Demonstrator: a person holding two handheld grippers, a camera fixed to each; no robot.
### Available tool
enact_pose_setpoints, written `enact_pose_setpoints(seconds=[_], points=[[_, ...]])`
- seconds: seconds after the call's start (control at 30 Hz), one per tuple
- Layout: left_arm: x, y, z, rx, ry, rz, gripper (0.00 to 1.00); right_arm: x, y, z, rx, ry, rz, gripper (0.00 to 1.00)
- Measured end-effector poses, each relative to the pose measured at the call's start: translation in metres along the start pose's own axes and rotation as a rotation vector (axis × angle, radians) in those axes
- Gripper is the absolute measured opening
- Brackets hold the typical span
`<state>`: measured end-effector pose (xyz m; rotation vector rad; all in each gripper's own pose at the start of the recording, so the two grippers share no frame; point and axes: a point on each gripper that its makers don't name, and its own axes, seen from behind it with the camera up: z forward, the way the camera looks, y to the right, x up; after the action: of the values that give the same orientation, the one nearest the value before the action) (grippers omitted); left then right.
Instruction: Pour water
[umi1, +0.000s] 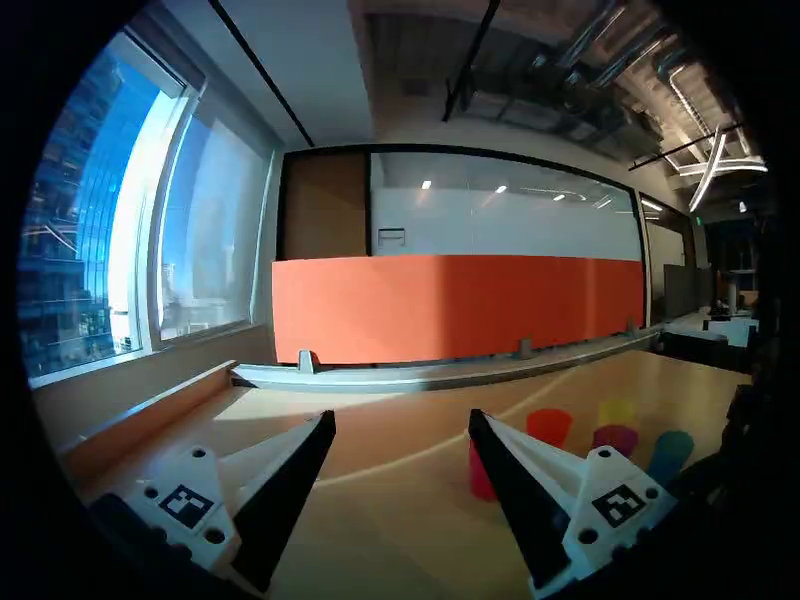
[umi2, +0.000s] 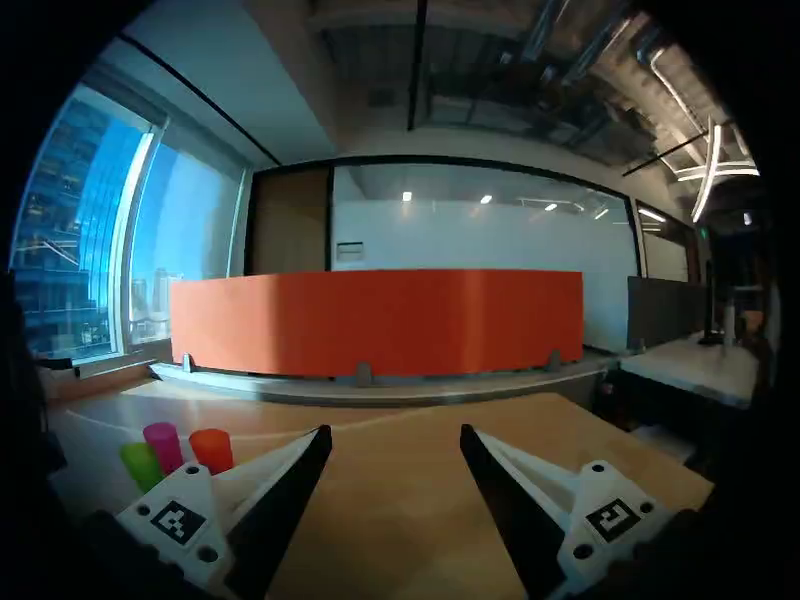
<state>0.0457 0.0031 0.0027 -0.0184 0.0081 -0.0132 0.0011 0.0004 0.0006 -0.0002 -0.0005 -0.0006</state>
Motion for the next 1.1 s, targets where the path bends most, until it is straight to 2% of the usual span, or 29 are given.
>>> enact_pose_setpoints(seconds=[0.1,0.37,0.57,0.8,1.1], points=[[0.024,0.001,0.004,-0.012,0.002,0.000,0.99,0.009,0.003,0.004,-0.001,-0.004,-0.003,0.99],[0.096,0.009,0.013,-0.057,0.039,-0.002,0.99,0.059,-0.001,0.007,0.026,0.010,0.009,0.99],[0.133,0.013,0.017,-0.085,0.047,-0.016,0.99,0.086,-0.003,0.008,0.038,0.014,0.001,0.99],[0.136,0.023,0.016,-0.146,0.026,-0.028,0.99,0.083,-0.014,0.007,0.083,-0.010,0.002,0.99],[0.138,0.046,0.012,-0.273,0.013,-0.028,0.99,0.088,-0.046,-0.001,0.252,-0.020,0.027,0.99]])
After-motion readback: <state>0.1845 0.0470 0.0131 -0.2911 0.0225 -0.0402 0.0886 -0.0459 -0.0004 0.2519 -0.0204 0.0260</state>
